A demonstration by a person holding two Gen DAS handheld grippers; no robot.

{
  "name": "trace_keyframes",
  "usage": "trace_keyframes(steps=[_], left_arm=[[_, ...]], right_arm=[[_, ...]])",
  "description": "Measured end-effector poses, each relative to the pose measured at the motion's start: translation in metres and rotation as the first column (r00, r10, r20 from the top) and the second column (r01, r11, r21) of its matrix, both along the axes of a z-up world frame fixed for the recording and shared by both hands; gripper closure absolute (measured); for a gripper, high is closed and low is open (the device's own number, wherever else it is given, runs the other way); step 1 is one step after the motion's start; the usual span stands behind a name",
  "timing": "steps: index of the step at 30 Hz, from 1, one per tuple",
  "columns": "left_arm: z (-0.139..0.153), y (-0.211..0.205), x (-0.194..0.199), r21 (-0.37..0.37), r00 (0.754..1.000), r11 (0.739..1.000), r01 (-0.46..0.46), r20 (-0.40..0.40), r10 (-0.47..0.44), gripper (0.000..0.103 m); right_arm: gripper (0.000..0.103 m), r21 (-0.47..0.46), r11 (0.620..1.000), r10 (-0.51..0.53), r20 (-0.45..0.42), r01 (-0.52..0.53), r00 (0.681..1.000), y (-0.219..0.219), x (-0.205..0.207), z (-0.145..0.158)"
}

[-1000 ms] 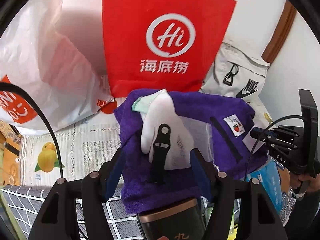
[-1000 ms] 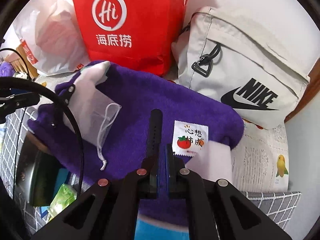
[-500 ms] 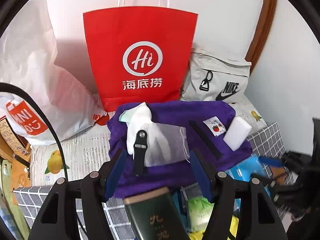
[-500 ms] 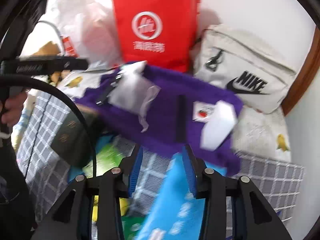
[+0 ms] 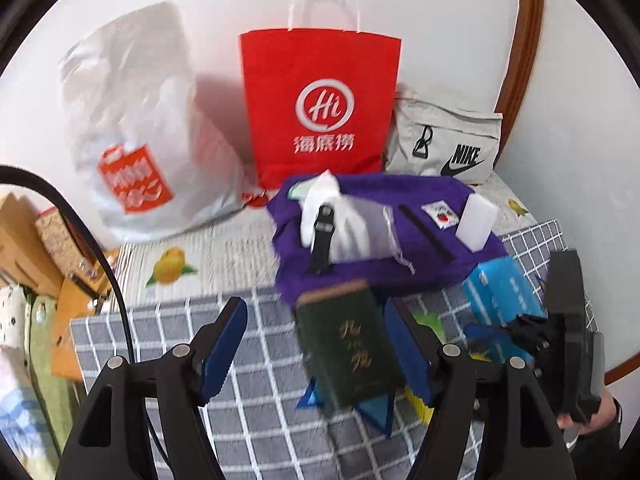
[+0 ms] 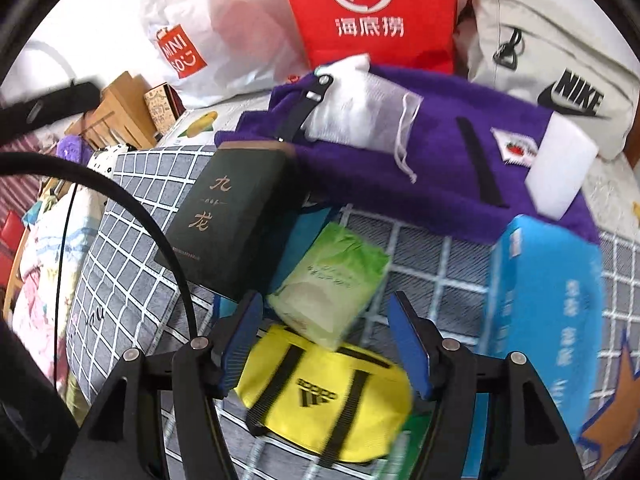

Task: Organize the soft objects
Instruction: 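Withdraw both open grippers from the towel toward the remaining items, then grasp the light green tissue pack with the right gripper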

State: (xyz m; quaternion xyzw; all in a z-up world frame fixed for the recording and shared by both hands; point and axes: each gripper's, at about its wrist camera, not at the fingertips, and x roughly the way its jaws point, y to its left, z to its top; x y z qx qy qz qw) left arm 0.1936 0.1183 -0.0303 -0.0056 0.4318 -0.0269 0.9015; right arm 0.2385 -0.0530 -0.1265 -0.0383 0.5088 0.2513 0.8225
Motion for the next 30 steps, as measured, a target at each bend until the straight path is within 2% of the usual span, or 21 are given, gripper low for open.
trace_keyframes(steps=[7, 11, 15, 18, 21, 26, 30], left_arm=[[-0.032, 0.026, -0.039, -0.031, 0.998, 0.999, -0.039, -0.047, 0.038, 0.033], [-0.05, 0.042, -0.057, -0.019, 0.994, 0.997, -0.078, -0.077, 0.077, 0.033], [-0.057, 0.055, -0.068, -0.019, 0.99, 0.994, -0.108, -0.088, 0.106, 0.033], [-0.061, 0.061, -0.075, -0.021, 0.989, 0.993, -0.12, -0.091, 0.118, 0.033], [-0.063, 0.063, -0.079, -0.027, 0.988, 0.991, -0.128, -0.094, 0.125, 0.033], [-0.068, 0.062, -0.082, -0.023, 0.987, 0.992, -0.125, -0.102, 0.122, 0.033], [-0.069, 0.056, -0.079, -0.023, 0.987, 0.993, -0.119, -0.111, 0.115, 0.033]], right_arm=[[0.035, -0.06, 0.997, -0.057, -0.001, 0.057, 0.998, 0.018, 0.007, -0.014], [0.035, -0.079, 0.994, -0.08, -0.014, 0.079, 0.997, 0.022, 0.011, -0.022], [0.034, -0.132, 0.987, -0.087, -0.002, 0.086, 0.996, 0.026, 0.016, -0.03], [0.034, -0.13, 0.989, -0.068, -0.013, 0.065, 0.998, 0.028, 0.017, -0.037], [0.046, -0.141, 0.989, -0.041, 0.006, 0.042, 0.999, 0.027, 0.014, -0.038], [0.045, -0.198, 0.979, -0.043, 0.04, 0.05, 0.998, 0.013, 0.011, -0.029], [0.038, -0.203, 0.978, -0.042, 0.025, 0.047, 0.999, 0.012, 0.016, -0.031]])
